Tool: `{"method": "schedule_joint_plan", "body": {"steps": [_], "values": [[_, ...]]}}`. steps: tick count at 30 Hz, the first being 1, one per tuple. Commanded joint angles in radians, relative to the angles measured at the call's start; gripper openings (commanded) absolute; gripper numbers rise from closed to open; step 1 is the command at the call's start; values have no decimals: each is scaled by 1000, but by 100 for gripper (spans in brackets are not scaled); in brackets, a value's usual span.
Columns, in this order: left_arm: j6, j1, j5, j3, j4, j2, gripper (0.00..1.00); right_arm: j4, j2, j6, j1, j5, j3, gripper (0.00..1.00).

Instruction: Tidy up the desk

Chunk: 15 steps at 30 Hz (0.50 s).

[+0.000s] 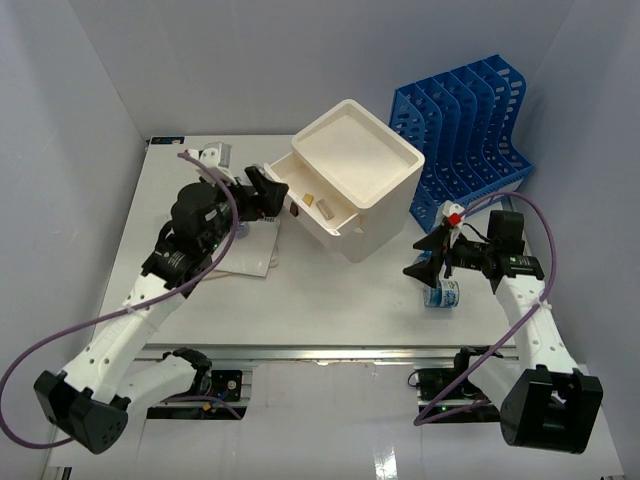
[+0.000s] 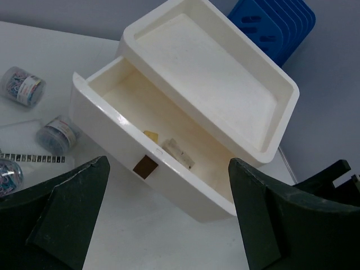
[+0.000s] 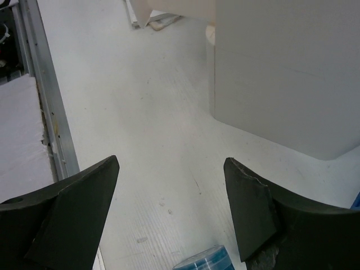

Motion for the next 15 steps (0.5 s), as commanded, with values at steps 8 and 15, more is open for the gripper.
{"method": "schedule_joint_plan", "body": {"steps": [8, 15], "values": [[-270, 184, 472, -341, 177, -44, 72, -38, 230, 300, 413, 422, 572, 72], [-290, 207, 595, -362, 364, 95, 65, 2, 408, 399, 530, 693, 782, 72]]}}
